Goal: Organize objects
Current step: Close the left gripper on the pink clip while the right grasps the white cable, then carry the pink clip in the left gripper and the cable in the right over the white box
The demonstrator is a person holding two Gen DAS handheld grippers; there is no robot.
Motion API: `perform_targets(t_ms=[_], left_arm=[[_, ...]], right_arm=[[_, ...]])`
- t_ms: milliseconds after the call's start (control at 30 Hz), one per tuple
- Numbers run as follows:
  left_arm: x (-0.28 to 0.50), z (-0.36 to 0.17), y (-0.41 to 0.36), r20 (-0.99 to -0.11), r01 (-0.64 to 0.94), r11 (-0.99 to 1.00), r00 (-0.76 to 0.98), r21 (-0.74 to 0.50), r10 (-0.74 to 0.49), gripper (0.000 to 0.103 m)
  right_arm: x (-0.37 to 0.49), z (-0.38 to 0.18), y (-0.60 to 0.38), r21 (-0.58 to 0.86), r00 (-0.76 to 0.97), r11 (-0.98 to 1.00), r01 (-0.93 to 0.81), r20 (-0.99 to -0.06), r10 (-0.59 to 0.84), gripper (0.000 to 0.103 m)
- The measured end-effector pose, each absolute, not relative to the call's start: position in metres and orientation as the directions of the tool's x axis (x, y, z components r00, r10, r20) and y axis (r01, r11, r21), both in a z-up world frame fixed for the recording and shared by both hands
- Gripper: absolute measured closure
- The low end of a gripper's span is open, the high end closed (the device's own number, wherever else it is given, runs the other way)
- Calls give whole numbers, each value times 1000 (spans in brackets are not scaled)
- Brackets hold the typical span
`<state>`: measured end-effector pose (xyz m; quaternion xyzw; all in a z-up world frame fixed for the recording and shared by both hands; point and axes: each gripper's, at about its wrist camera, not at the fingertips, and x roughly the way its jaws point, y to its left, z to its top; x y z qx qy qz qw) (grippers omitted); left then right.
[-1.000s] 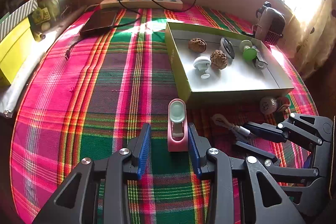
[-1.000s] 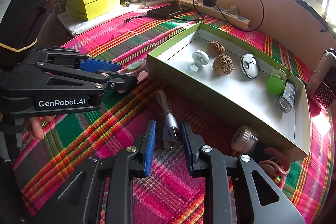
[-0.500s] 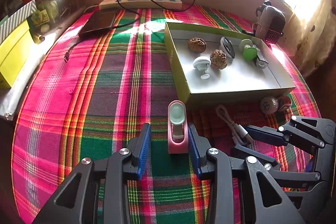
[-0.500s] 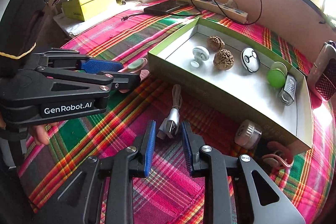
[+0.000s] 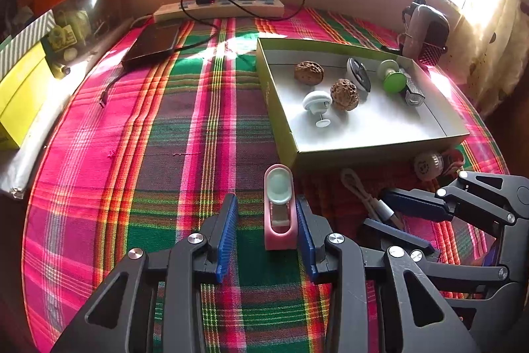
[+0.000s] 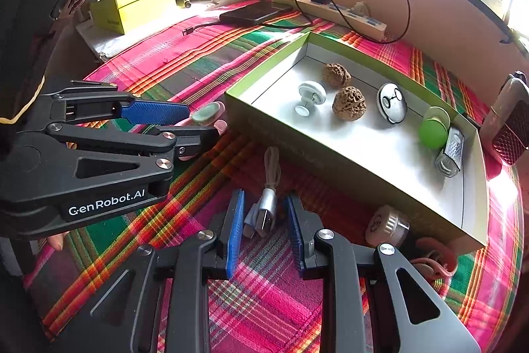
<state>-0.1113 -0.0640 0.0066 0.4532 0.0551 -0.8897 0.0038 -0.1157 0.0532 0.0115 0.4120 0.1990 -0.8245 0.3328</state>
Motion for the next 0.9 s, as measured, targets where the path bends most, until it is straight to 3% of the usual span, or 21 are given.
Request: perform_targets(t_ms=[267,467,900], left_arm=[[-110,7,-64,-803,59,-994,-594,-95,41,72],[-110,6,-70,-803,77,-992,-595,-96,31,87],[-109,6,-70,-800,77,-992,-599,-97,32,87]], right_arm=[[-115,11,54,-44,-440,-703,709,-808,-393,77],[-113,11,52,-45,-434,-690,723,-806,-403,85],[-109,11,52,-62,-443,-684,727,-804,-398,87]])
